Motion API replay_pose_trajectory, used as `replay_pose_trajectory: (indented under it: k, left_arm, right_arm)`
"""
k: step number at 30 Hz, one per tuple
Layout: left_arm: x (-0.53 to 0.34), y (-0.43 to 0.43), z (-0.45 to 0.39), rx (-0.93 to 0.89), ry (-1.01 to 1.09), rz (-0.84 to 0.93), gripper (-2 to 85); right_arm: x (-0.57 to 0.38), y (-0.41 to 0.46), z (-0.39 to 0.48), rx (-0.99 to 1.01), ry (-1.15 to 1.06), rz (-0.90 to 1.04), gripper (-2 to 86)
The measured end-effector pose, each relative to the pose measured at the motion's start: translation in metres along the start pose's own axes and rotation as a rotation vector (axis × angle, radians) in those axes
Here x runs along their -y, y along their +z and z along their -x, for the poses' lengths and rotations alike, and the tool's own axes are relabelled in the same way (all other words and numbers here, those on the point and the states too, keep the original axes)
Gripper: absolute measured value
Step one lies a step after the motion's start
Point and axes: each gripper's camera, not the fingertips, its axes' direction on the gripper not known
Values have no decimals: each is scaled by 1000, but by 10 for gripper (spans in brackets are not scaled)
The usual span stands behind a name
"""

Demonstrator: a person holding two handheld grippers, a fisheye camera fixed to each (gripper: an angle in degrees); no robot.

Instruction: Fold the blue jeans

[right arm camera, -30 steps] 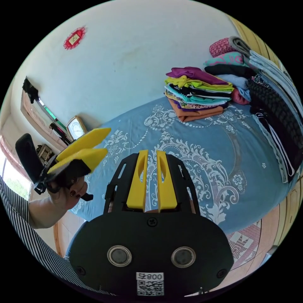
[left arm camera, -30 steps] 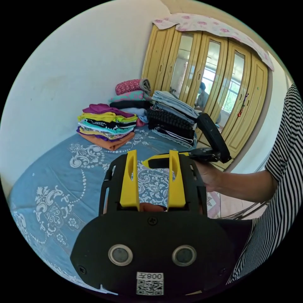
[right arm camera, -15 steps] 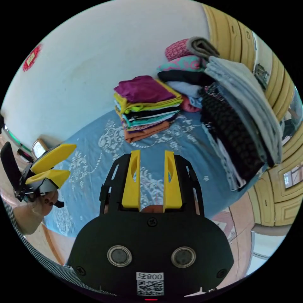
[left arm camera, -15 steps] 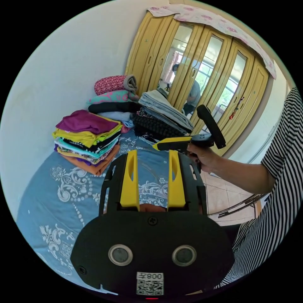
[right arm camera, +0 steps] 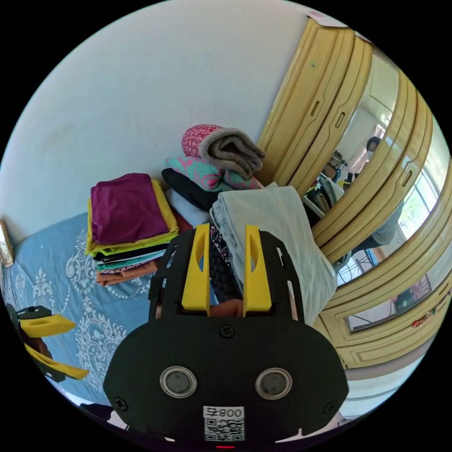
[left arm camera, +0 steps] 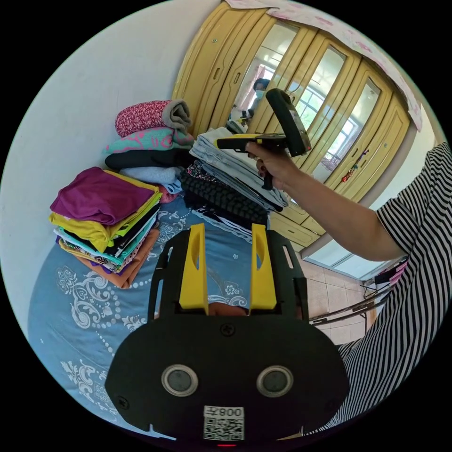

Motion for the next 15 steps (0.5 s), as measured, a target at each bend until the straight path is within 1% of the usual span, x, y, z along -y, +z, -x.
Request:
replay_pose_trajectory:
  k: [8,11,15]
  left_arm:
    - [6,7,47,11,-47,55,135]
    - [3,4,58,1,-59,62,134]
    - [-4,-7,69,-10,-69,64,133]
  right_arm:
    - [78,65,16,-138,-62,51,90]
    - [97,76,15,-142,-52,49,79]
    - [118,70,5,-104,-14,-3,43]
